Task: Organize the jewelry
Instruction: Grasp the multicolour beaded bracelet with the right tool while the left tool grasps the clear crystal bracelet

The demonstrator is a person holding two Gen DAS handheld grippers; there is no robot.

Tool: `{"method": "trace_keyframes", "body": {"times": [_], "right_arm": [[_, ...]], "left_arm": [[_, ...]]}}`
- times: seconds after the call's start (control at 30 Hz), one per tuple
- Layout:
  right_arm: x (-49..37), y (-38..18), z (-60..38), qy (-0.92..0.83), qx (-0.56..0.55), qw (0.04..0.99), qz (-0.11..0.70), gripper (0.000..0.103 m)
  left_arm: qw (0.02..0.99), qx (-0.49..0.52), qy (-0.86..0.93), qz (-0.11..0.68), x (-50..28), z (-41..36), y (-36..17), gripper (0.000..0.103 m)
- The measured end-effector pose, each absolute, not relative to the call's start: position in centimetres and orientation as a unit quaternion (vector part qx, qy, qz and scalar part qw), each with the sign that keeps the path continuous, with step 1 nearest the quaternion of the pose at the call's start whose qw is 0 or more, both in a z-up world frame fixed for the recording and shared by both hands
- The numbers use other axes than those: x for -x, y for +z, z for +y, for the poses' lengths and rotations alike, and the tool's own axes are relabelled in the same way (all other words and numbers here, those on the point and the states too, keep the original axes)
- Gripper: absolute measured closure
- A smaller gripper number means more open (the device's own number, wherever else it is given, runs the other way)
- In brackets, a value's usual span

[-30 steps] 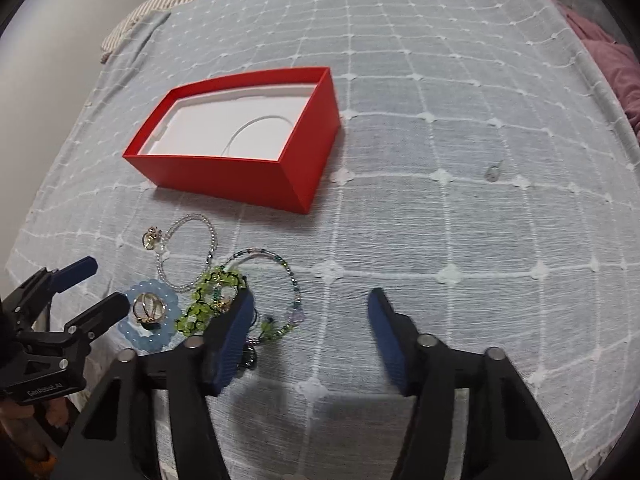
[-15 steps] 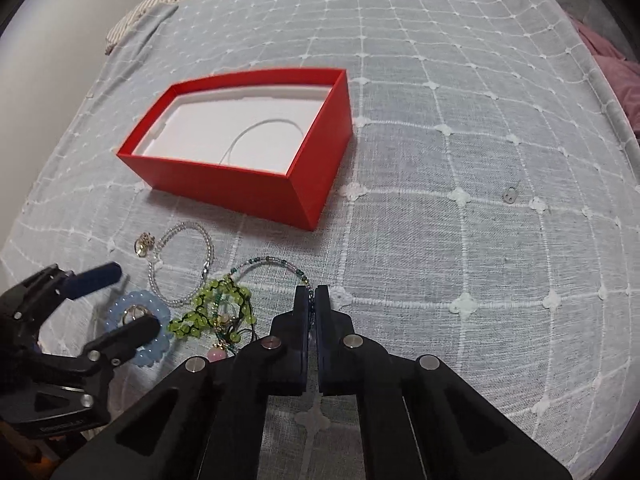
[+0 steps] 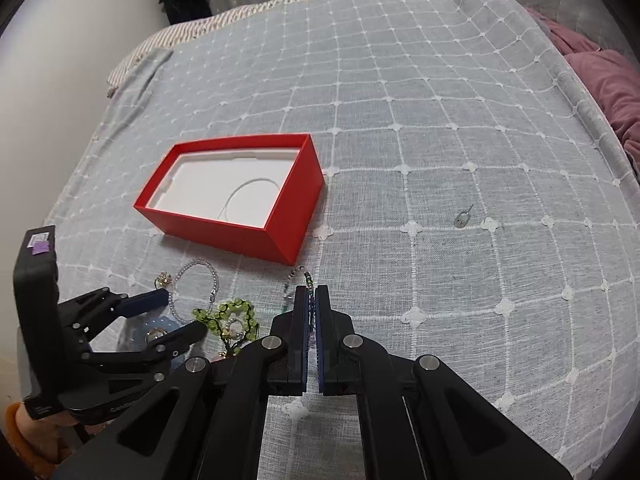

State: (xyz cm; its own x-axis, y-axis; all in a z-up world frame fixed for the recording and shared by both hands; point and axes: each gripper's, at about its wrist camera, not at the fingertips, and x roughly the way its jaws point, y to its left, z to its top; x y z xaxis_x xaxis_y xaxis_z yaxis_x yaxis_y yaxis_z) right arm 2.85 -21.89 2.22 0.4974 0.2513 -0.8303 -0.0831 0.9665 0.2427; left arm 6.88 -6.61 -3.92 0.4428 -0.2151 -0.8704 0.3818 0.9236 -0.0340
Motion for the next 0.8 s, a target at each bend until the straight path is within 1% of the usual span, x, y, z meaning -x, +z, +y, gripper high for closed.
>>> {"method": "trace_keyframes", "body": {"times": [0.1,0.17,0.2,0.23,0.3,0.37,0.4,0.43,0.57,0.6,0.63,0.7,0.8], "right_arm": [[-2.7,2.2,-21.9,0.099,-0.085,0.86,0.494,0.101],[-2.6,2.0,-21.8,0.099,-0.084,0.859,0.495,0.101],[-2.6,2.0,-21.8,0.099,-0.083,0.859,0.496,0.101],[-2.6,2.0,-21.8,0.1,-0.083,0.859,0.496,0.101],[-2.6,2.1,-21.7,0.1,-0.082,0.859,0.495,0.101],[-2.6,2.1,-21.7,0.1,-0.082,0.86,0.494,0.101],[-2.6,2.2,-21.6,0.101,-0.083,0.86,0.493,0.101],[-2.6,2.2,-21.6,0.102,-0.083,0.86,0.493,0.101],[-2.5,2.2,-21.5,0.105,-0.083,0.86,0.493,0.101],[-2.5,2.2,-21.4,0.106,-0.083,0.86,0.493,0.101],[-2.5,2.2,-21.4,0.107,-0.084,0.859,0.493,0.101],[-2.5,2.2,-21.3,0.108,-0.084,0.859,0.493,0.101],[-2.5,2.1,-21.2,0.108,-0.083,0.859,0.494,0.101]], "left_arm": [[0.849,-0.088,-0.167,0.494,-7.0,-6.6,-3.8,0.054],[0.849,-0.084,-0.169,0.494,-7.2,-6.4,-3.9,0.056],[0.849,-0.084,-0.168,0.494,-7.2,-6.3,-3.9,0.058],[0.85,-0.087,-0.165,0.493,-7.2,-6.3,-3.9,0.069],[0.854,-0.091,-0.154,0.489,-7.0,-5.7,-3.9,0.084],[0.853,-0.074,-0.155,0.493,-7.2,-5.1,-3.8,0.087],[0.853,-0.065,-0.152,0.495,-7.3,-4.8,-3.8,0.094],[0.853,-0.061,-0.15,0.495,-7.4,-4.6,-3.8,0.096],[0.848,-0.011,-0.162,0.505,-7.9,-3.1,-3.5,0.096],[0.845,0.007,-0.165,0.509,-8.1,-2.6,-3.5,0.094],[0.842,0.018,-0.166,0.512,-8.2,-2.3,-3.5,0.091],[0.842,0.04,-0.162,0.513,-8.3,-1.6,-3.4,0.071],[0.843,0.053,-0.149,0.513,-8.7,-1.2,-3.6,0.07]]}}
